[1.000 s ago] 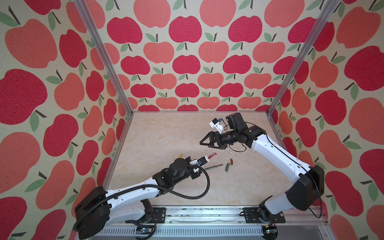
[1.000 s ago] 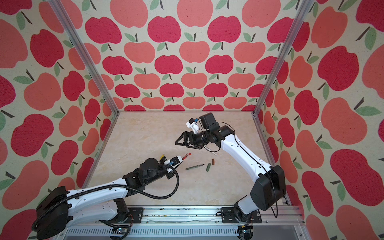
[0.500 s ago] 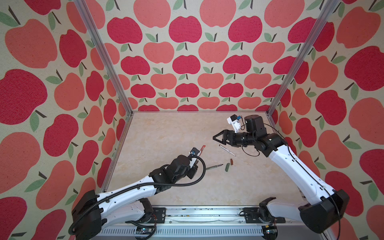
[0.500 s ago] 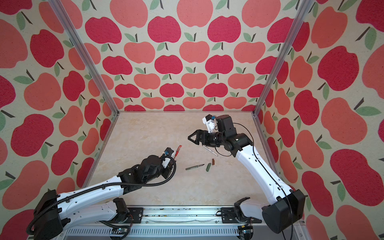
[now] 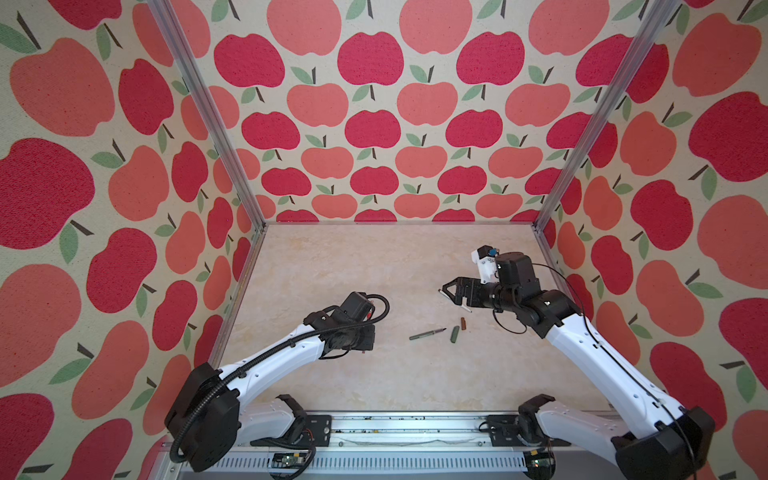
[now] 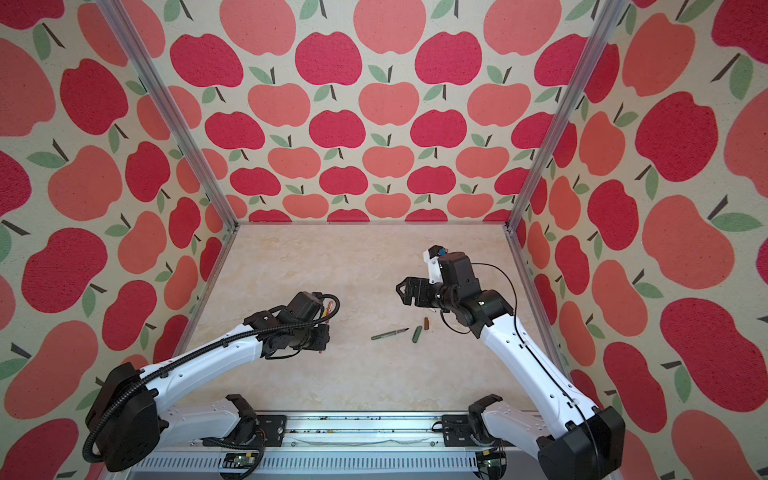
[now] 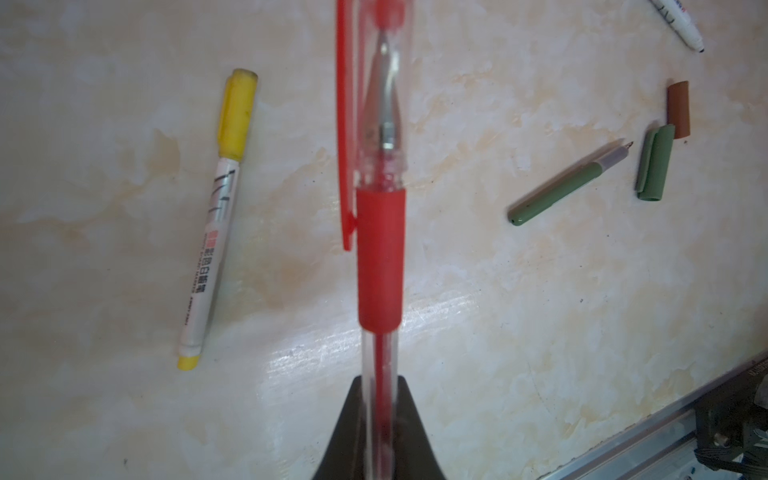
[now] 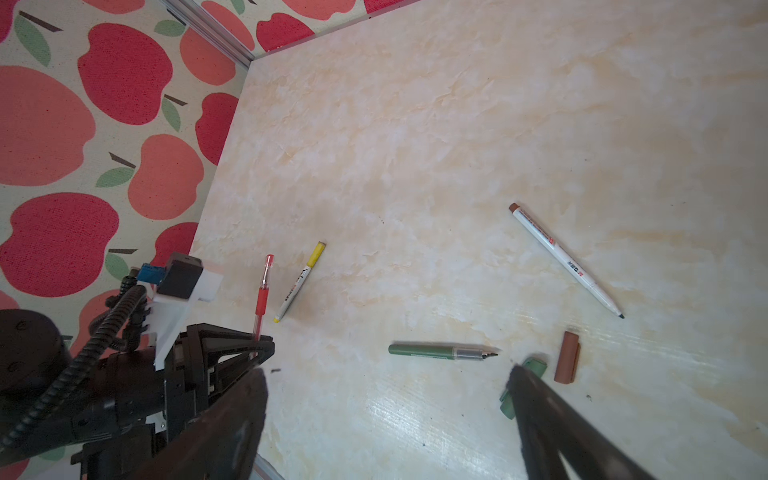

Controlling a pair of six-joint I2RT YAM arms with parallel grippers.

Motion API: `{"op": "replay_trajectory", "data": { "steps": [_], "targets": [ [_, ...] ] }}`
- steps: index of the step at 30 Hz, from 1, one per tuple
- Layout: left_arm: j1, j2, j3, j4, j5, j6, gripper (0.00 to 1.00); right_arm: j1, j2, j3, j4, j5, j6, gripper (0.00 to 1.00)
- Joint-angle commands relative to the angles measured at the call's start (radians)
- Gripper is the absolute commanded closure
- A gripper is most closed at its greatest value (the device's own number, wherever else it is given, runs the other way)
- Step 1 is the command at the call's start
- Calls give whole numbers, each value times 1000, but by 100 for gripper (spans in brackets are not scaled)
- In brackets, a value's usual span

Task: Insert the pens into the pen caps
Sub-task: 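Lower the capped red pen with the left gripper while the right arm draws back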

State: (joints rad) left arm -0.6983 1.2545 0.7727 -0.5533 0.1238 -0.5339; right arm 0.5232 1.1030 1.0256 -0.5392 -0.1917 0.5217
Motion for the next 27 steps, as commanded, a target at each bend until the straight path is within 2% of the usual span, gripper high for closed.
{"op": "replay_trajectory", "data": {
  "steps": [1, 12, 15, 21, 27],
  "targets": [
    [21, 50, -8, -39, 97, 0, 100, 1, -21, -16, 1, 11, -28, 7],
    [65, 170, -13, 6, 118, 42, 100, 1, -19, -13, -12, -7, -30, 7],
    [71, 194, -12, 7, 108, 50, 91, 1, -21, -10, -16, -4, -32, 7],
    [85, 241, -10, 29, 89, 53, 90, 1, -25, -4, -30, 1, -38, 7],
    [87, 276, -6, 50, 86, 54, 78, 1, -38, -12, -35, 21, -44, 7]
  ]
}}
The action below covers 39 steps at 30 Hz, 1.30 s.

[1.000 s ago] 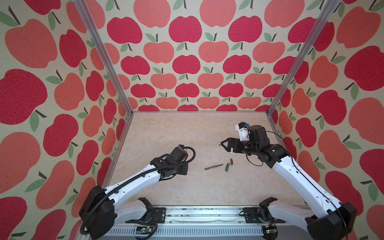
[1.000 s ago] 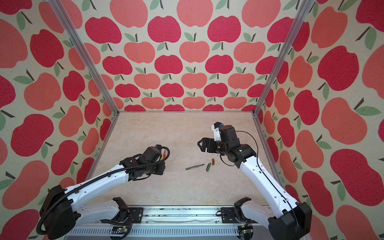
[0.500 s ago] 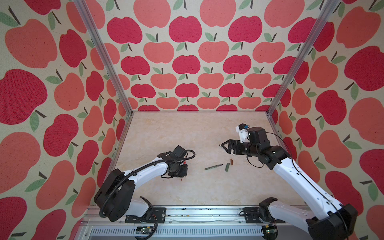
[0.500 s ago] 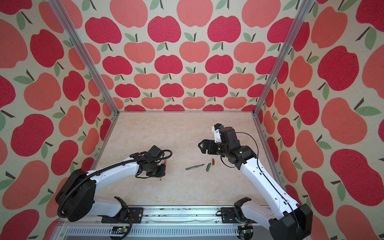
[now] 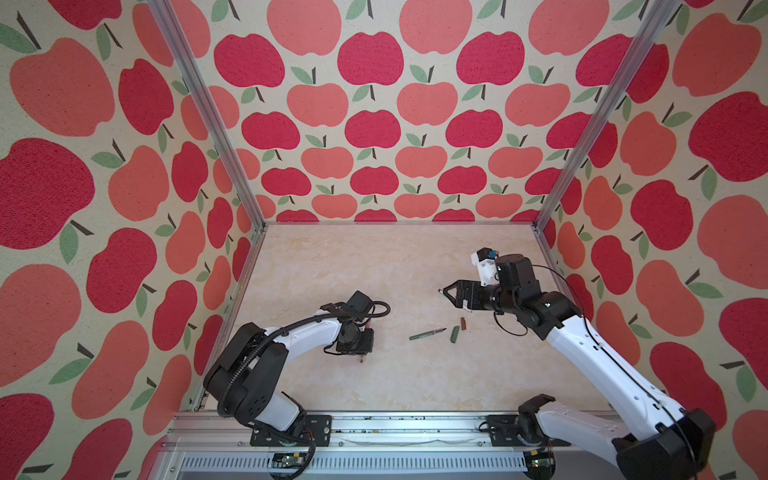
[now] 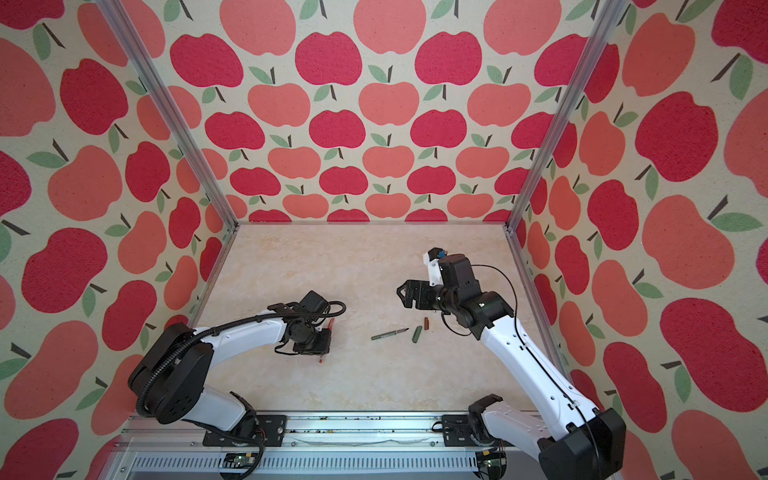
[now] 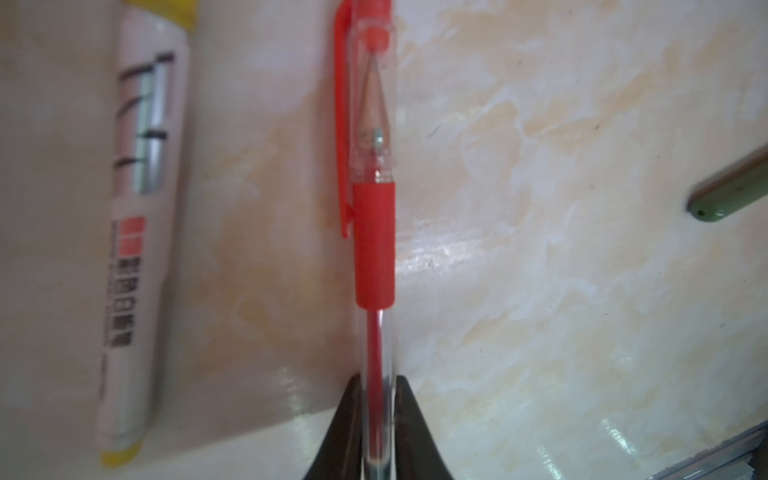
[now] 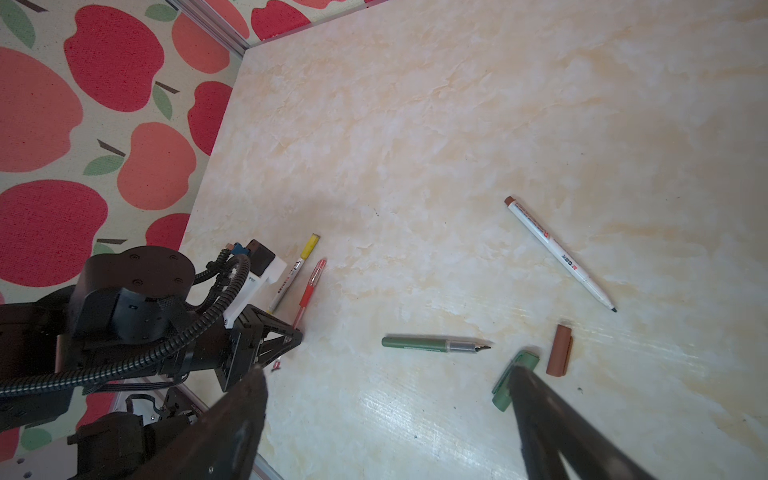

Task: Insert the pens into the pen caps
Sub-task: 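Lower the capped red pen with the left gripper while the right arm draws back, then grasp the green silver-tipped pen on the table with the left gripper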

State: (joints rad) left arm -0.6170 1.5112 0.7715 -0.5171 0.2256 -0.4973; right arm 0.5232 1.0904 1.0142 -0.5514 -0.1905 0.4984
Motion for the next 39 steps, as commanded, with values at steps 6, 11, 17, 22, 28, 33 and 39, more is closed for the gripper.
{"op": "replay_trajectory", "data": {
  "steps": [6, 11, 17, 22, 28, 33, 39],
  "targets": [
    [5, 33, 1, 23, -20, 20, 69, 1, -24, 11, -37, 25, -29, 6],
    [8, -59, 16, -4, -92, 23, 59, 0, -43, 19, -59, 46, -41, 5],
    [-25, -263, 77, -26, -187, 146, 49, -5, -66, 30, -100, 62, -45, 4],
    [-165, -393, 76, 131, -197, 477, 44, -21, -60, 37, -171, 70, -11, 5],
    [-246, -262, 90, 239, -147, 677, 43, -68, -112, -20, -252, 98, 48, 5],
    [-289, -62, 165, 230, -183, 708, 44, -224, -145, -85, -305, 74, 69, 7],
    [-288, 86, 247, 232, -169, 722, 42, -299, -187, -144, -277, 37, 75, 8]
  ]
}}
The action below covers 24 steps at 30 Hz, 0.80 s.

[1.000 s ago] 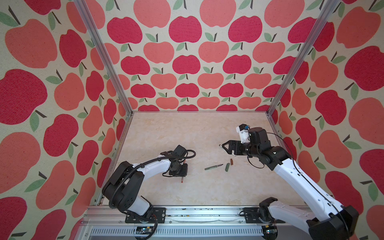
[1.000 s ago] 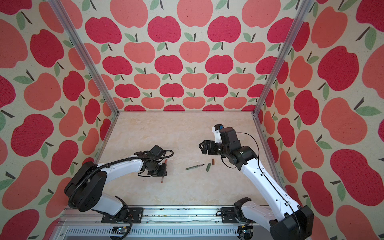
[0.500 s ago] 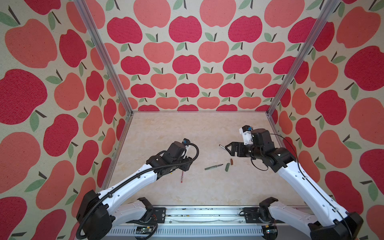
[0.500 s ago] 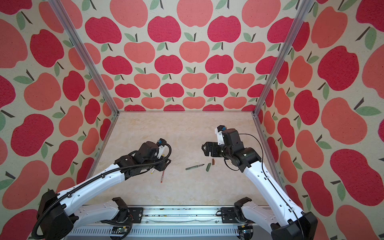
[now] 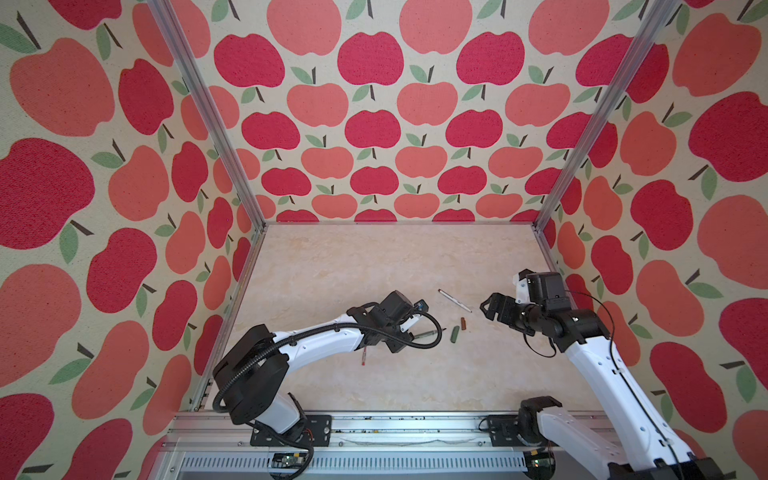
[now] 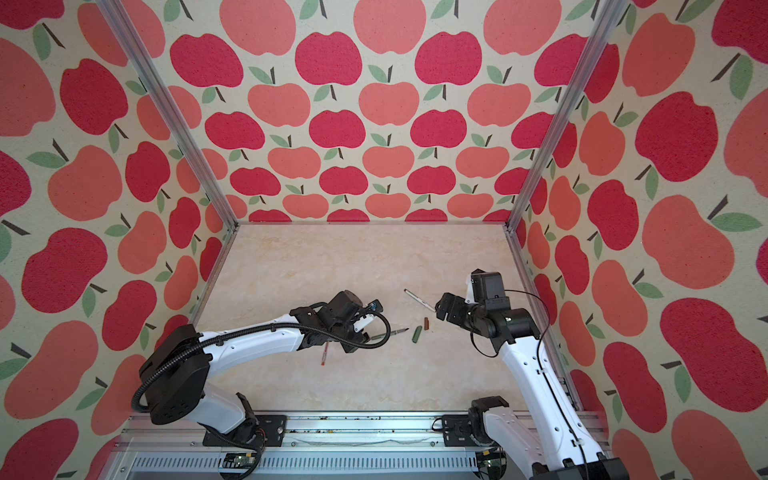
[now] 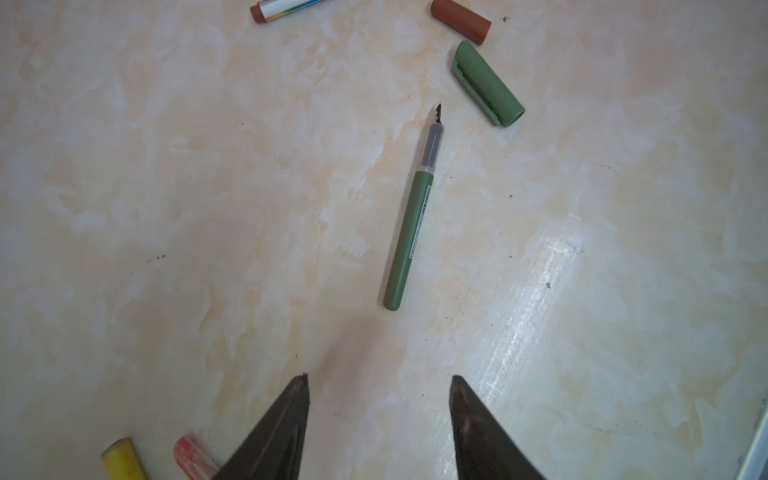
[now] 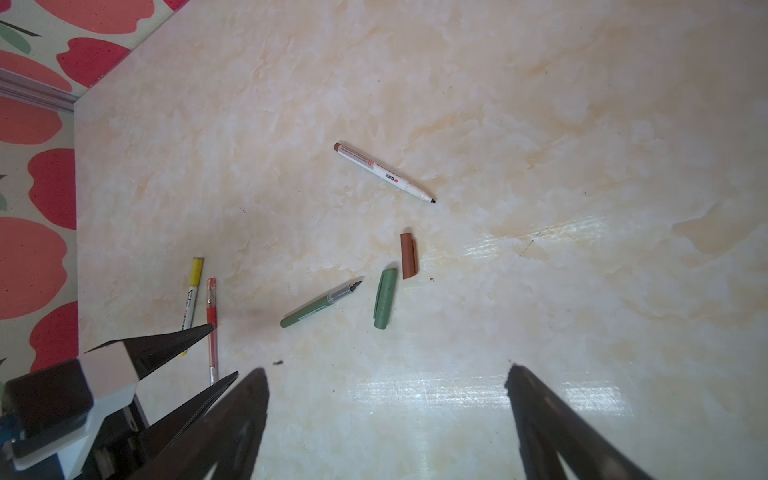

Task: Insert the pens into the pen caps
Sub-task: 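Grasp the green silver-tipped pen on the table with the left gripper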

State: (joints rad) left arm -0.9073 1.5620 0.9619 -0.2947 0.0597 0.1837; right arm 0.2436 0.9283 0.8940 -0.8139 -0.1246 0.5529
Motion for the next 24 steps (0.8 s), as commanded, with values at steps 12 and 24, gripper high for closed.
{"op": "replay_trajectory", "data": {
  "steps": [12, 24],
  "targets": [
    [25, 249, 237, -151, 15, 81, 23, -147, 1, -99, 92, -183, 18, 7],
    [35, 363, 305, -171, 113, 136, 28, -161, 58, -102, 147, -233, 4, 7]
  ]
}}
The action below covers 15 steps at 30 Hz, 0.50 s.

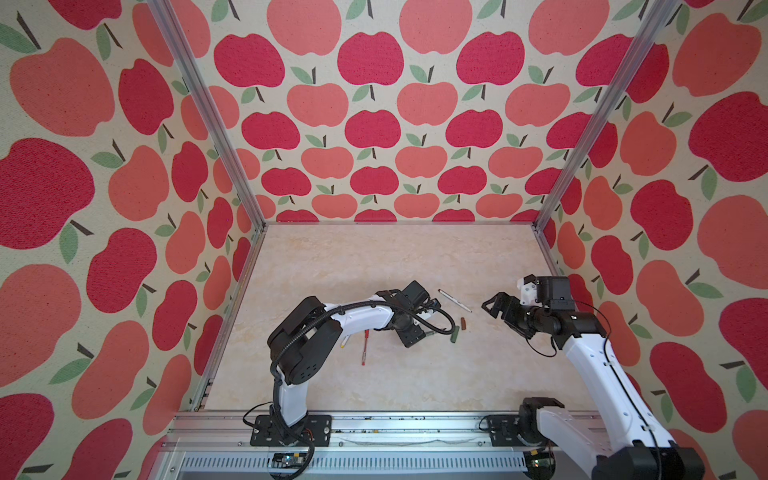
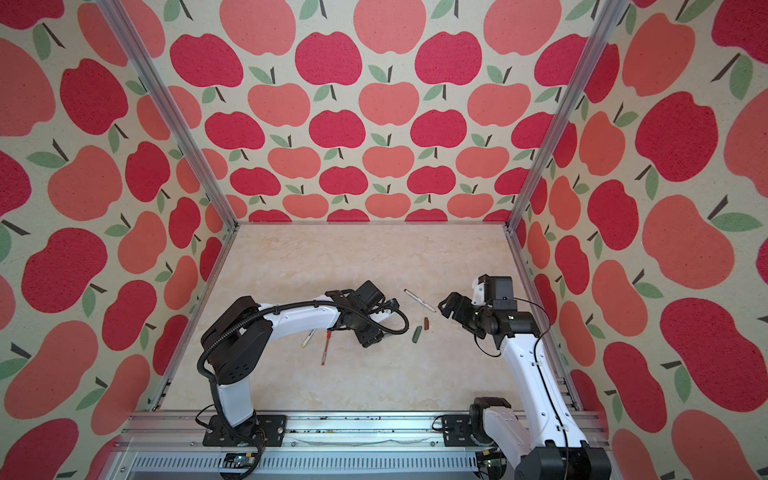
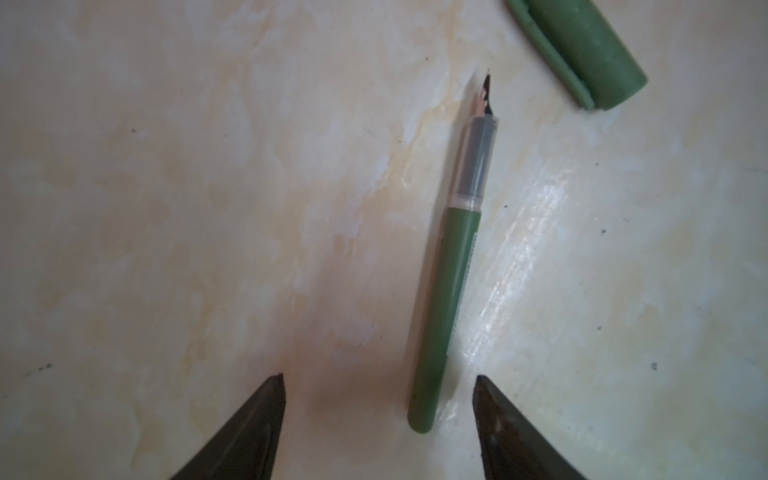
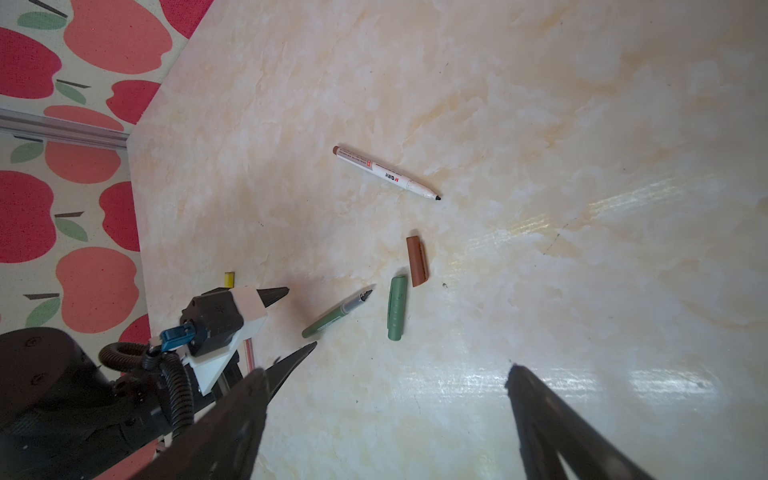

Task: Insert the pens into the pen caps
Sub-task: 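Grasp the green silver-tipped pen on the table with the left gripper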

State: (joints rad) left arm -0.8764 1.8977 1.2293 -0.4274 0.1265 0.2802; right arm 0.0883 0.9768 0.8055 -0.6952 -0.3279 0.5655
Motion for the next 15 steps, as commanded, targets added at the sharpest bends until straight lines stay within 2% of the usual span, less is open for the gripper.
{"op": "replay_trajectory", "data": {
  "steps": [1, 8, 11, 15],
  "targets": [
    [3, 33, 42, -38, 50, 46, 28, -7, 13, -16, 31, -34, -7, 7],
    [8, 83, 84, -46, 98, 72, 36, -6, 11, -15, 24, -20, -25, 7],
    [7, 108, 103, -70, 99, 83, 46, -9, 11, -14, 23, -17, -27, 7],
    [0, 123, 108, -76, 85, 89, 65, -9, 11, -15, 28, -17, -27, 7]
  ]
}}
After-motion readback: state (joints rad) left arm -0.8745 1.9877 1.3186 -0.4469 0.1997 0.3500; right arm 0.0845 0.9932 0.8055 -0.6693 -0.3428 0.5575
